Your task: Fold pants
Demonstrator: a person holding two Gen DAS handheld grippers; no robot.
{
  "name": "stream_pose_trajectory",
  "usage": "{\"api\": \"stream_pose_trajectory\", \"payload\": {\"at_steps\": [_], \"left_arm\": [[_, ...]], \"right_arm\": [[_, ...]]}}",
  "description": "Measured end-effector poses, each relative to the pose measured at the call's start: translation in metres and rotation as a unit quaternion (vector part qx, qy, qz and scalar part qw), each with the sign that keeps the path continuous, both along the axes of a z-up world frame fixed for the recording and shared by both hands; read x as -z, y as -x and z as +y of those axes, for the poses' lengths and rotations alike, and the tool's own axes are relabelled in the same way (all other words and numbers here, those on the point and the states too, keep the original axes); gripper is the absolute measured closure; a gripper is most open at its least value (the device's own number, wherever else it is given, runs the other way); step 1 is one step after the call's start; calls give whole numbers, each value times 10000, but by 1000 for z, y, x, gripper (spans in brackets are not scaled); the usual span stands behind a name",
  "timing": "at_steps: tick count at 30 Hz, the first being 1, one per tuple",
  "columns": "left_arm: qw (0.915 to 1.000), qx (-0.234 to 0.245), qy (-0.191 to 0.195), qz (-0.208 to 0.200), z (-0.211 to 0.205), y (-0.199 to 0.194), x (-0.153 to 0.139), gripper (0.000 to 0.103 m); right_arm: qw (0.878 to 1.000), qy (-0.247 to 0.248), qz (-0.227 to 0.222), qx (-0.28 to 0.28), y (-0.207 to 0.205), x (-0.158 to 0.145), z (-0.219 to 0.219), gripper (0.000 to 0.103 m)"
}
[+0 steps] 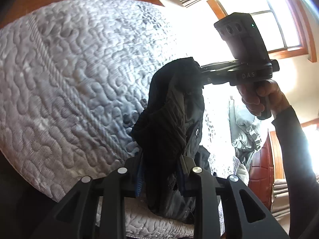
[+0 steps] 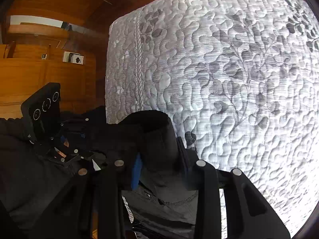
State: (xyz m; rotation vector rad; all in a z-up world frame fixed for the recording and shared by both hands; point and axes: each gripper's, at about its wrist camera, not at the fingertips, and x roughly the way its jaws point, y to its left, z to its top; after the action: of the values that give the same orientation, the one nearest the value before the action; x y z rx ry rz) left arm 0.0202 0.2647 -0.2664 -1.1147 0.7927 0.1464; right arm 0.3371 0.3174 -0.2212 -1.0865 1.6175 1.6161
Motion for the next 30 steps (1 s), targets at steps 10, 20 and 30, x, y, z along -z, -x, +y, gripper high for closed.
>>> {"api": "stream_pose_trajectory", "payload": {"at_steps": [10,20,30], "left_arm": [[9953,589,-558,-532,-66,-27,-79,77],[9828,1245,-1041,-876,-134,-49,-133,78],[9636,1951,-1495,-1048,-209,-67,-166,78]], "right_arm": [[9960,-379,-686,425,-1,-92,-70,76],[9870,-727,-1100,922,-5,-154,-148,77],[9749,-959,-1346,1491,-11,-191,-240,78]]}}
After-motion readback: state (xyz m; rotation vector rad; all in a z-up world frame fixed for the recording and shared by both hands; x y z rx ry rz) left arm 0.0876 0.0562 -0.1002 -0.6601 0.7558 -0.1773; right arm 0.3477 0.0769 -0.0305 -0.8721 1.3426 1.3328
